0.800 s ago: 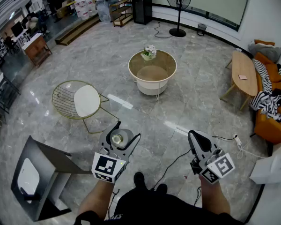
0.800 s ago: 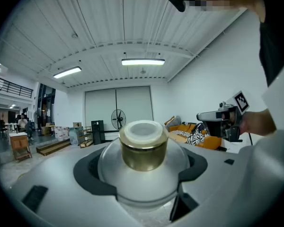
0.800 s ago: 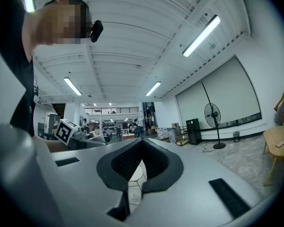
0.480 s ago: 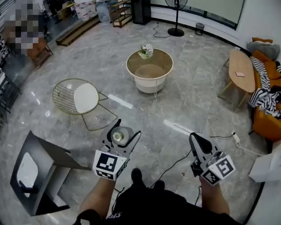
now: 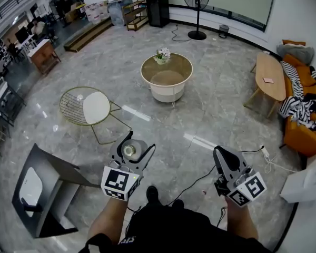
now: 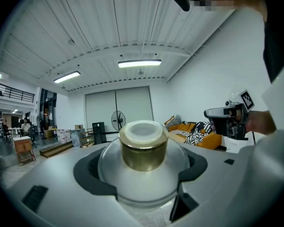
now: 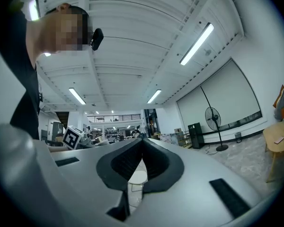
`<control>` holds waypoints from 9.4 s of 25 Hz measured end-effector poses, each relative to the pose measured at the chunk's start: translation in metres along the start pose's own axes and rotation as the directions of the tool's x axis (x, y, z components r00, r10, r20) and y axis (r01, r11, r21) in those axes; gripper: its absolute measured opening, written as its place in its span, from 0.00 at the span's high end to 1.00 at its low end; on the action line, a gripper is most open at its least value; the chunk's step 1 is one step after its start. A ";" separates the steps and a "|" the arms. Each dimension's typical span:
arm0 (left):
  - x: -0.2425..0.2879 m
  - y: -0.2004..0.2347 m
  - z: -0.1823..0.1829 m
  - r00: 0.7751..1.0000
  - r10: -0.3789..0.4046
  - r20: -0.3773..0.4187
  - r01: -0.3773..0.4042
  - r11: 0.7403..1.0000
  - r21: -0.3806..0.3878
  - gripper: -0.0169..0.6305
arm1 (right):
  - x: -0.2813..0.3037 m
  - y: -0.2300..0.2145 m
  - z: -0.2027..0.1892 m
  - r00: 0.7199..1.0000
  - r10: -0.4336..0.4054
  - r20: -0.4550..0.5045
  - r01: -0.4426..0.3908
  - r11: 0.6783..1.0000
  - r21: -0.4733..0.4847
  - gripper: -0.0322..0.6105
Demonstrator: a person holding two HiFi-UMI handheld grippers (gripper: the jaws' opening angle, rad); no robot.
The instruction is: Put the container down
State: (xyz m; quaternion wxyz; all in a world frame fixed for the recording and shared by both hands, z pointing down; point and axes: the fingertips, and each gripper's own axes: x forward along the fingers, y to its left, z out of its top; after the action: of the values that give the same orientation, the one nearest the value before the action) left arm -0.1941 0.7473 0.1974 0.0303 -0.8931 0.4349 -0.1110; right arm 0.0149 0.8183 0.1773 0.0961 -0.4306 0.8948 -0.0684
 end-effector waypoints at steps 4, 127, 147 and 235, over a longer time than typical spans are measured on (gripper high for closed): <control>0.002 -0.010 0.004 1.000 0.001 0.004 -0.001 1.000 0.007 0.46 | -0.015 -0.006 0.003 1.000 -0.006 0.014 0.006 1.000 0.009 0.90; 0.877 0.431 -0.143 0.957 -0.159 -0.242 0.130 0.983 -0.130 0.46 | 0.691 -0.703 -0.185 0.936 0.099 -0.339 -0.005 0.964 0.267 0.93; 0.957 0.411 -0.308 0.933 -0.171 -0.317 0.111 0.974 -0.198 0.46 | 0.686 -0.772 -0.352 0.886 0.128 -0.447 0.028 0.945 0.325 0.93; 1.128 0.349 -0.518 0.862 -0.284 -0.419 0.252 0.959 -0.132 0.43 | 0.669 -0.860 -0.458 0.855 0.020 -0.517 0.061 0.988 0.139 0.93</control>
State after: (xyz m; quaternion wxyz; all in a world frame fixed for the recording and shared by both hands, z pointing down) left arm 0.0945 -0.3310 0.8433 -0.1155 -0.8980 0.3062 -0.2942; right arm 0.1520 -0.2206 0.7234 -0.1163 -0.3974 0.8752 -0.2501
